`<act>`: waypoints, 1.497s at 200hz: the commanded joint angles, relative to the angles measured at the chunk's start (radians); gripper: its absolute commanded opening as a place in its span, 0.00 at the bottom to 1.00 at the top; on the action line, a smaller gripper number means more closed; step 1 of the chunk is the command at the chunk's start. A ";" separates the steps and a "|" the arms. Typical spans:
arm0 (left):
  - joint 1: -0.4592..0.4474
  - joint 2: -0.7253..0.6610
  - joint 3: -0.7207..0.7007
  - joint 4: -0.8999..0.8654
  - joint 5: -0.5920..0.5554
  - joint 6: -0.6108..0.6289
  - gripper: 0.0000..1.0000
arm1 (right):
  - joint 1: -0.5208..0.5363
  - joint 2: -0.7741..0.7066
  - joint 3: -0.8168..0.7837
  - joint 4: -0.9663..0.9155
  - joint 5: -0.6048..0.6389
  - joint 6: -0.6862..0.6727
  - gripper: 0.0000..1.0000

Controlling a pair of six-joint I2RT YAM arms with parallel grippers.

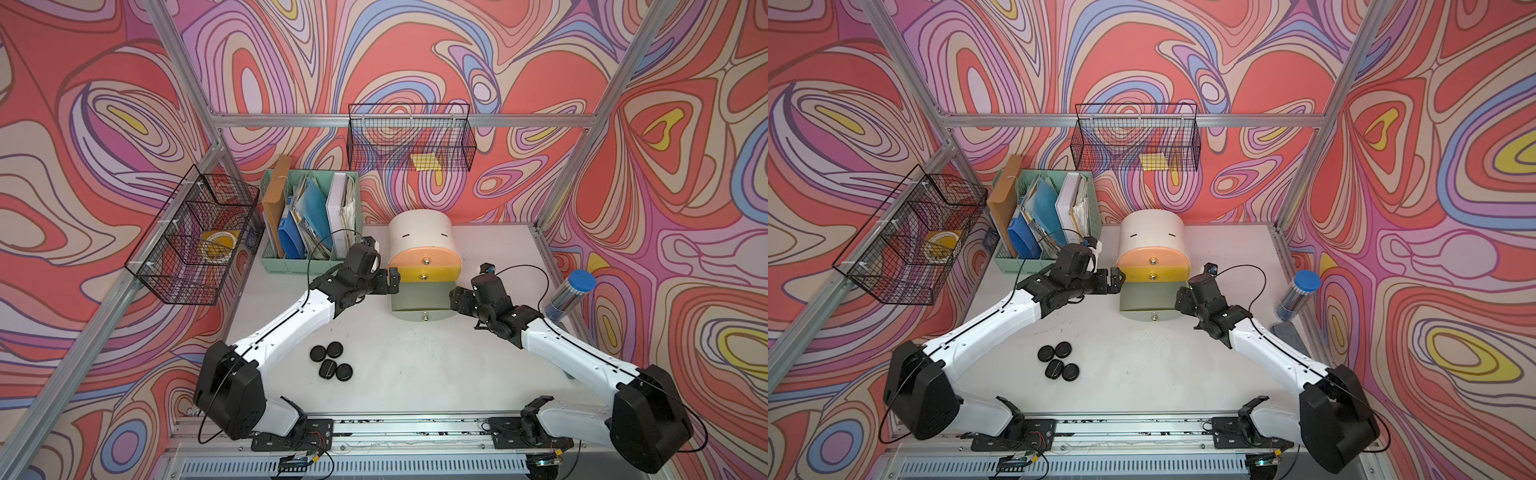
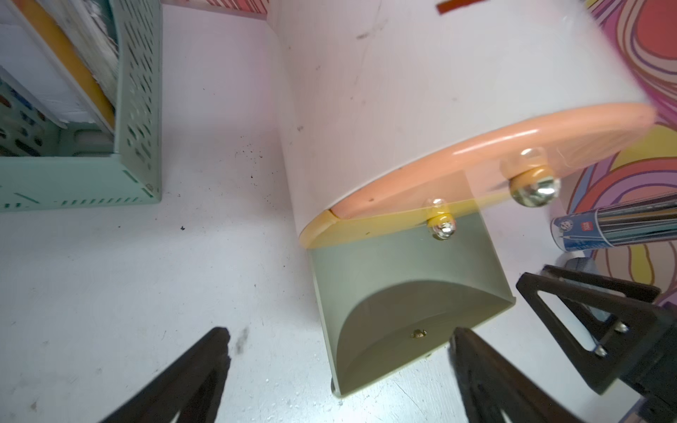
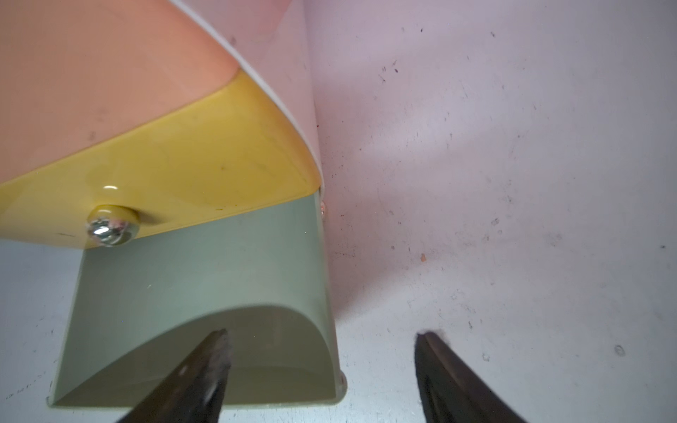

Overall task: Put the bluetooth earphones in the drawer according to color
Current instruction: Pick up the Bluetooth earphone from the center of the board.

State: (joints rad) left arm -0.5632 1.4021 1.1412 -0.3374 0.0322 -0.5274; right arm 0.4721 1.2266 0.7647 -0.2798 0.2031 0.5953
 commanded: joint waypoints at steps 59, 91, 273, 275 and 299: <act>0.003 -0.282 -0.275 -0.321 -0.272 -0.357 0.99 | -0.002 -0.069 0.054 -0.202 0.127 0.059 0.98; 0.003 -0.319 -0.349 -0.452 -0.313 -0.456 0.99 | -0.003 -0.110 0.049 -0.228 0.123 0.051 0.98; 0.003 -0.385 -0.757 -0.194 0.001 -0.412 0.81 | -0.002 -0.223 -0.019 -0.171 -0.085 0.005 0.98; 0.002 -0.385 -0.759 -0.190 0.010 -0.411 0.81 | -0.002 -0.223 -0.019 -0.171 -0.086 0.005 0.98; -0.006 -0.386 -0.767 -0.150 0.066 -0.396 0.76 | -0.002 -0.220 -0.018 -0.164 -0.094 0.005 0.98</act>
State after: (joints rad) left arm -0.5625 0.9928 0.4152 -0.5365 -0.0330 -0.9558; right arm 0.4721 1.0153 0.7326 -0.4416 0.1253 0.6117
